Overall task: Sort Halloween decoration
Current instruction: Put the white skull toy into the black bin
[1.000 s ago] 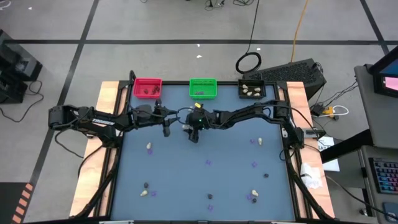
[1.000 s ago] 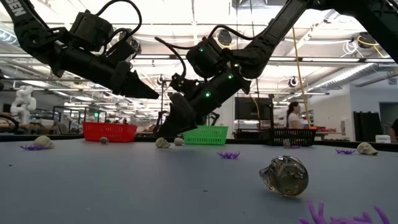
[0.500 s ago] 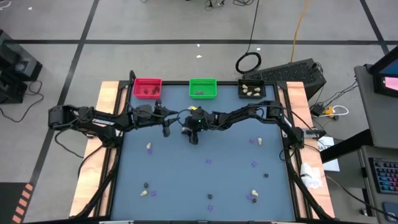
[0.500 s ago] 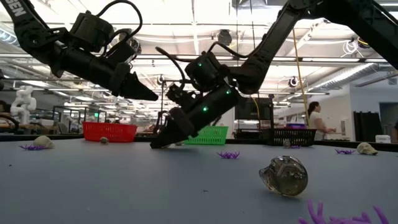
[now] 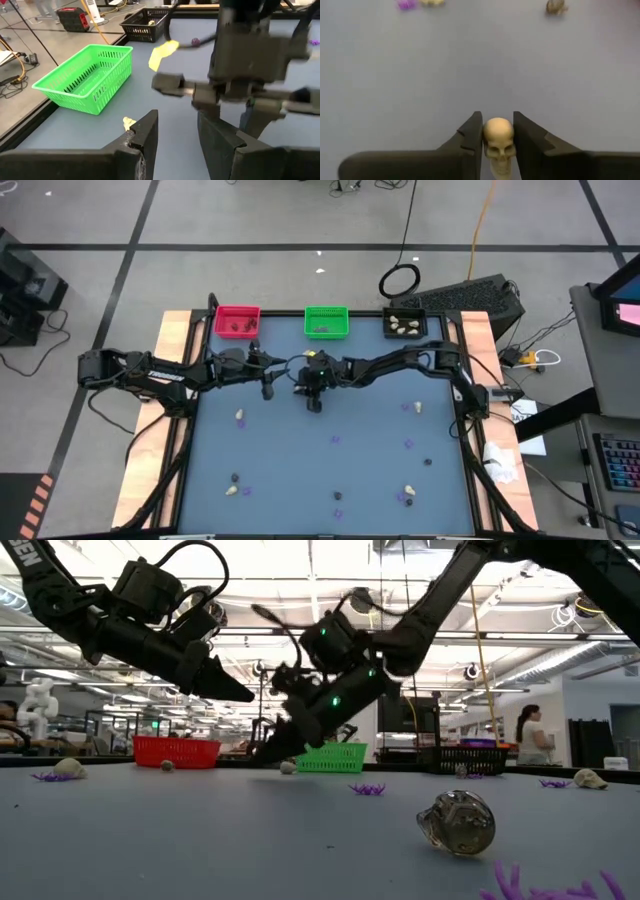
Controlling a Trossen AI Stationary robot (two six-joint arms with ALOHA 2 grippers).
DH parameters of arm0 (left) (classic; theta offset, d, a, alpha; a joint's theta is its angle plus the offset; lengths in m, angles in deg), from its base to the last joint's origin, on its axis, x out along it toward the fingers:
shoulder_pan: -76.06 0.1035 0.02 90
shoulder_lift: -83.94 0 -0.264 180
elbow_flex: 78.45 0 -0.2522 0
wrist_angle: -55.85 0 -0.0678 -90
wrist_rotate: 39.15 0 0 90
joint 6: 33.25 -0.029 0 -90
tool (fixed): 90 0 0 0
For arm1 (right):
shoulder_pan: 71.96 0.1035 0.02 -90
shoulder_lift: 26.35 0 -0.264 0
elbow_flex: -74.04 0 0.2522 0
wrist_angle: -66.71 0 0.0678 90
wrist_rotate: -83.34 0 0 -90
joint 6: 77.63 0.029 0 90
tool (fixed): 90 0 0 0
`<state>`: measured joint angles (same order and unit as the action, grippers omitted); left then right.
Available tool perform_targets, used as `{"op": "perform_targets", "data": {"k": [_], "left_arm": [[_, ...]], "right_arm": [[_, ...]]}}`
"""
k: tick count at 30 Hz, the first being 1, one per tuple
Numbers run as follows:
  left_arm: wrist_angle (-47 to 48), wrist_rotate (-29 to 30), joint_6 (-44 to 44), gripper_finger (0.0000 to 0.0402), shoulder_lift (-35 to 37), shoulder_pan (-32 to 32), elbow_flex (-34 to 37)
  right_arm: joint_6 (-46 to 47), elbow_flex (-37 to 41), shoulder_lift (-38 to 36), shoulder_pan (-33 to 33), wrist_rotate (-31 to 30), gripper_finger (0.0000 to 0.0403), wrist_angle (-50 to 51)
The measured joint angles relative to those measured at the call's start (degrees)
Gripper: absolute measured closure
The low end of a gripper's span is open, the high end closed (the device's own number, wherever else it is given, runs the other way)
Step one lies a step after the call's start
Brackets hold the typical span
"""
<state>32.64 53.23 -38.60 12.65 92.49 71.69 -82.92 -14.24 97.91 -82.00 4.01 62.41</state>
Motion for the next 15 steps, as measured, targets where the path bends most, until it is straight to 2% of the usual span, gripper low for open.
{"op": "perform_targets", "data": {"k": [4,9,15], "left_arm": [[0.00,0.02,0.00,0.0269,0.00,-0.03,0.00],[0.07,0.01,-0.02,0.0269,0.00,-0.02,0.00],[0.11,0.01,0.04,0.0269,0.00,0.00,0.00]], "right_arm": [[-0.59,0.00,-3.33,-0.13,-0.01,0.0324,3.41],[-1.75,0.00,-8.31,-1.32,-0.41,0.0334,8.80],[-5.65,-0.04,-15.28,-4.33,-6.48,0.0329,19.04]]}}
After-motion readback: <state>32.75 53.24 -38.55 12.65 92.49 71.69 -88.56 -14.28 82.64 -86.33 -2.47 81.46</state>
